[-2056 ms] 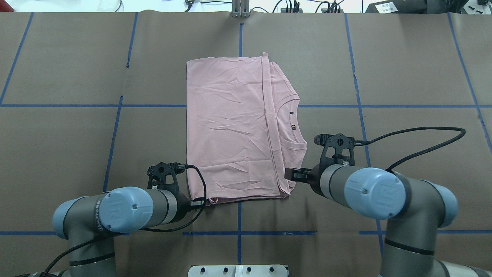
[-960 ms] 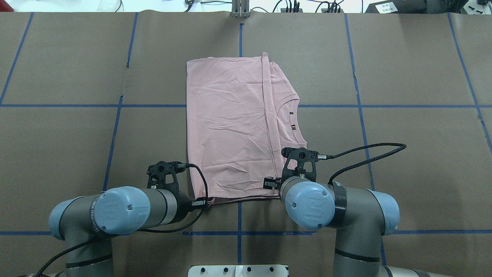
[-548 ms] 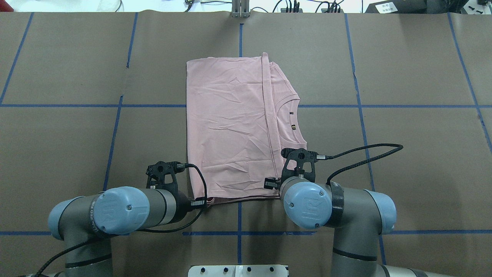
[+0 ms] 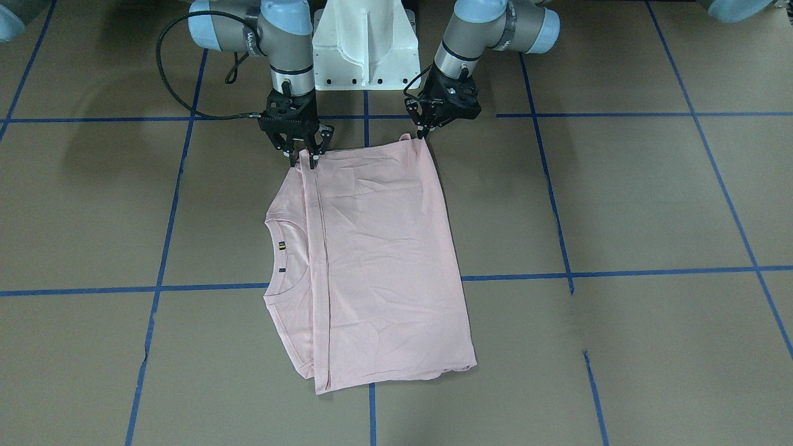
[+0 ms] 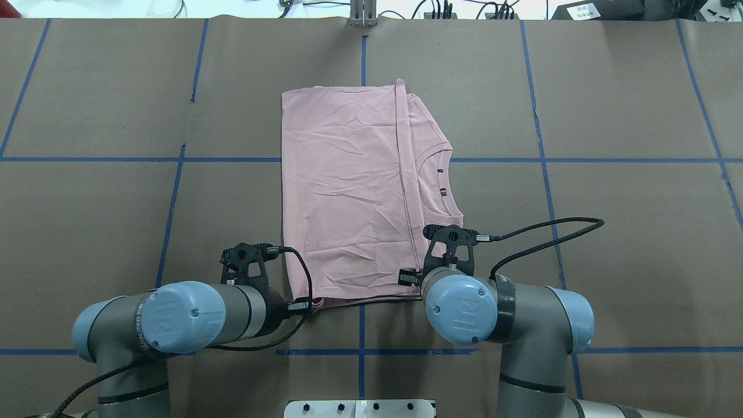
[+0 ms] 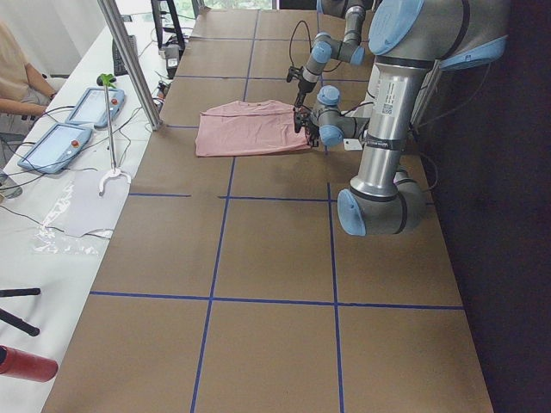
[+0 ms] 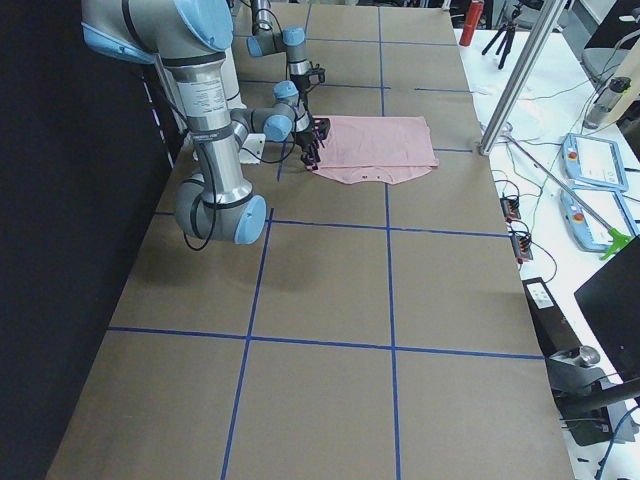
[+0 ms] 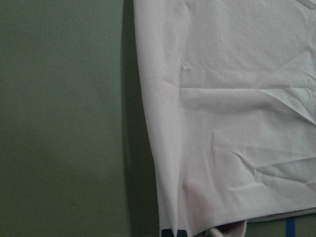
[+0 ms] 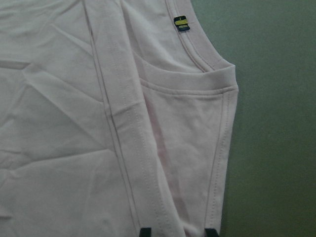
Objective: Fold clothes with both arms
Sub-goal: 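Close both grippers on the shirt's near edge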
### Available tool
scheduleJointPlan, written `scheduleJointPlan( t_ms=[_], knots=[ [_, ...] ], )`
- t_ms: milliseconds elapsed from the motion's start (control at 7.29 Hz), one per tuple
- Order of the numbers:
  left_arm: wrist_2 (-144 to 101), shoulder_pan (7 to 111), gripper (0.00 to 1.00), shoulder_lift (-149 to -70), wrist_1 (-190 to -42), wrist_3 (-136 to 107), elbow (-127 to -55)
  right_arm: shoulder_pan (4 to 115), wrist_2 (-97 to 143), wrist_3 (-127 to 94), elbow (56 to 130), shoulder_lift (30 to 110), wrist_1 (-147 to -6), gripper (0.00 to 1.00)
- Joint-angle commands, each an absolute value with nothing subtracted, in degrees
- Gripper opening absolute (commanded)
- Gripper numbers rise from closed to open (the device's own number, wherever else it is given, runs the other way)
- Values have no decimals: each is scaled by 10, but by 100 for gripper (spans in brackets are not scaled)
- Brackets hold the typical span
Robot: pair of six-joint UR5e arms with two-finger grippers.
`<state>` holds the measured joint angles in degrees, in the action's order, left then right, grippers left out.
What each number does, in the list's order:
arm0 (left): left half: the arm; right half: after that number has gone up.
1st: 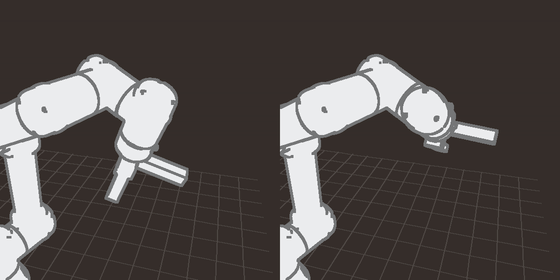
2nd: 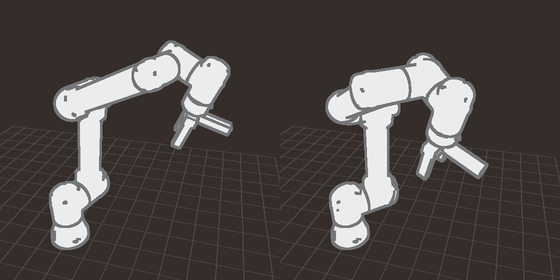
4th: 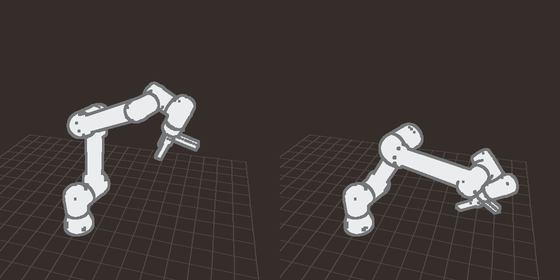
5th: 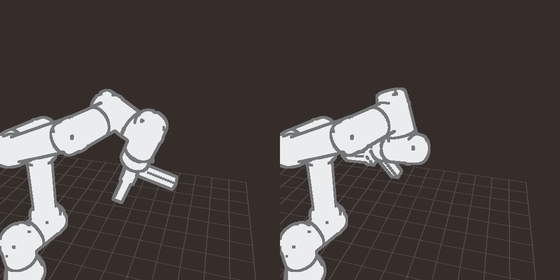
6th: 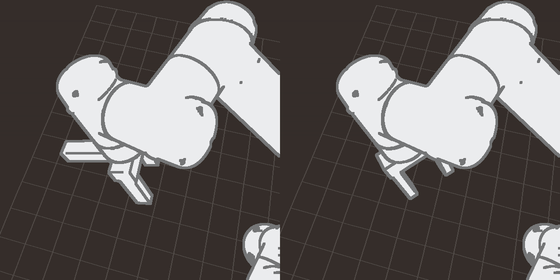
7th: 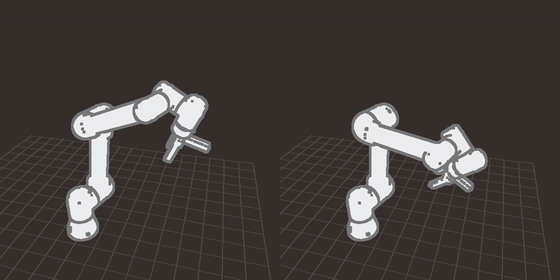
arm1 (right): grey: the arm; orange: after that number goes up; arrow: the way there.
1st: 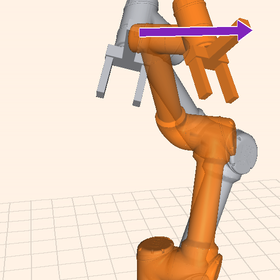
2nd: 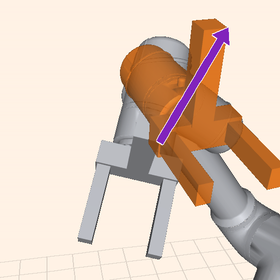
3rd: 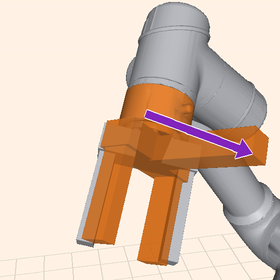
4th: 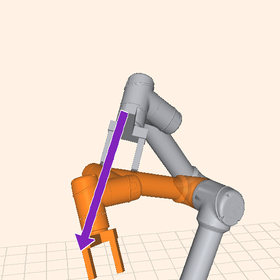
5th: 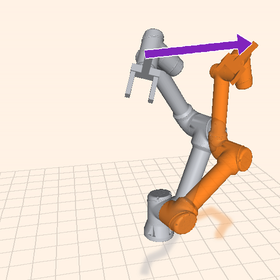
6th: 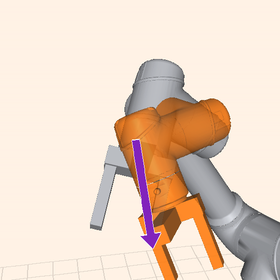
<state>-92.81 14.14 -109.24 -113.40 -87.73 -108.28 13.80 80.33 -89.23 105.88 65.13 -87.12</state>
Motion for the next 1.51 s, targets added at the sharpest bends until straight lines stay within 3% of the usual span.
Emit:
scheduleJointPlan(
  t_ms=[0,274,548,685,823,960,1371],
  knots=[
    [-928,142,0,-1093,-1135,-877,-1083,138,803,-893,1056,649,-871,43],
    [-928,142,0,-1092,-1135,-878,-1083,138,800,-894,1056,646,-872,22],
    [-928,142,0,-1093,-1135,-877,-1083,138,799,-890,1051,647,-873,20],
    [-928,142,0,-1092,-1135,-878,-1083,139,795,-886,1051,647,-874,41],
    [-928,142,0,-1092,-1135,-878,-1083,139,786,-885,1052,646,-876,71],
    [-928,141,0,-1092,-1135,-877,-1083,139,786,-885,1052,646,-878,74],
    [-928,141,0,-1093,-1135,-878,-1083,134,786,-890,1050,647,-879,66]
  ],
)
